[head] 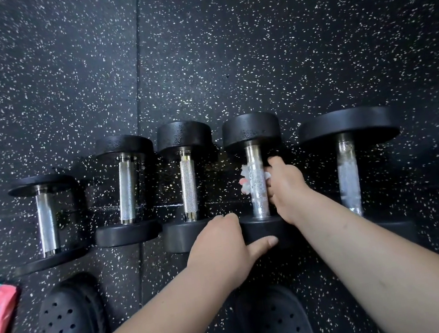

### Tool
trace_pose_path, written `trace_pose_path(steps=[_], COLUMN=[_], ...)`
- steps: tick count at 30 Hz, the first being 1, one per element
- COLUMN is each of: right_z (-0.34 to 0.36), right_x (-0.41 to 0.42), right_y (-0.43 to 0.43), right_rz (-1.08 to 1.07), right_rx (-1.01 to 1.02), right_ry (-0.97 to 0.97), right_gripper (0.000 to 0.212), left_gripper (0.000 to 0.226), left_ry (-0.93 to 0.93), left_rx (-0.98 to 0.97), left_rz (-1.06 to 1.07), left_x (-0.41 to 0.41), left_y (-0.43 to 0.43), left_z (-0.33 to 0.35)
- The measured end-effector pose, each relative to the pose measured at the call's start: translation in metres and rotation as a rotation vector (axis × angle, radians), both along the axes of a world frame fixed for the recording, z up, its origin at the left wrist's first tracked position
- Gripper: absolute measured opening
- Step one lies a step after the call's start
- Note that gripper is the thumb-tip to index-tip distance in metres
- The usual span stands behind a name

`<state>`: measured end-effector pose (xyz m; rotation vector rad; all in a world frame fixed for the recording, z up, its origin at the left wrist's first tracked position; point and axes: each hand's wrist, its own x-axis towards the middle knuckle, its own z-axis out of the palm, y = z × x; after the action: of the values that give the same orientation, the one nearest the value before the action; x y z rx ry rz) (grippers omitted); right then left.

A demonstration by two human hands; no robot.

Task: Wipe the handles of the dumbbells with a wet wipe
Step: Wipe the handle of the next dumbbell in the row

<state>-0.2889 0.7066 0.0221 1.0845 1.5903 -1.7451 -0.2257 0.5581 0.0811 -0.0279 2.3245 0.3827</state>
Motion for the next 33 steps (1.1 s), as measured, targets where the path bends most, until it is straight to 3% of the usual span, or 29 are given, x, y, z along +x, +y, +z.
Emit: trace_pose_path(steps=[2,5,11,21,25,30,33], right_z=[-0.001,0.006,-0.004,0.002,0.003,0.007,0.003], right_x=[-0.002,-0.001,0.016,0.033,0.022,0.018,0.022], right_y=[-0.001,-0.001,0.008,0.002,-0.004,0.014,0.005], right_rz=[0.041,0.018,0.133,0.41,0.541,0.486,0.56], right_rx=[-0.005,-0.002,0.309,0.765,0.828,0.753,0.751], right_ry=[0.038,0.073,0.196,0.575,0.568,0.591,0.617], right_gripper=[0.075,0.067,0.019,0.005,0.008,0.008,0.007], left_gripper=[0.07,0.073,0.075,0.073,0.073,0.076,0.075], left_ry=[-0.046,-0.097,-0.134,-0.123,-0.137,-0.147,-0.164], left_rx=[-0.002,-0.028,-0.003,0.036,0.02,0.031,0.02], left_rz=[-0.012,-0.04,-0.031,0.003,-0.004,0.047,0.049], left_x=[-0.007,-0.009,-0.009,-0.007,-0.007,-0.002,-0.003], left_y=[0.001,0.002,-0.001,-0.004,-0.004,-0.001,0.001], left_z=[-0.002,-0.004,-0.01,-0.015,-0.014,-0.016,-0.012])
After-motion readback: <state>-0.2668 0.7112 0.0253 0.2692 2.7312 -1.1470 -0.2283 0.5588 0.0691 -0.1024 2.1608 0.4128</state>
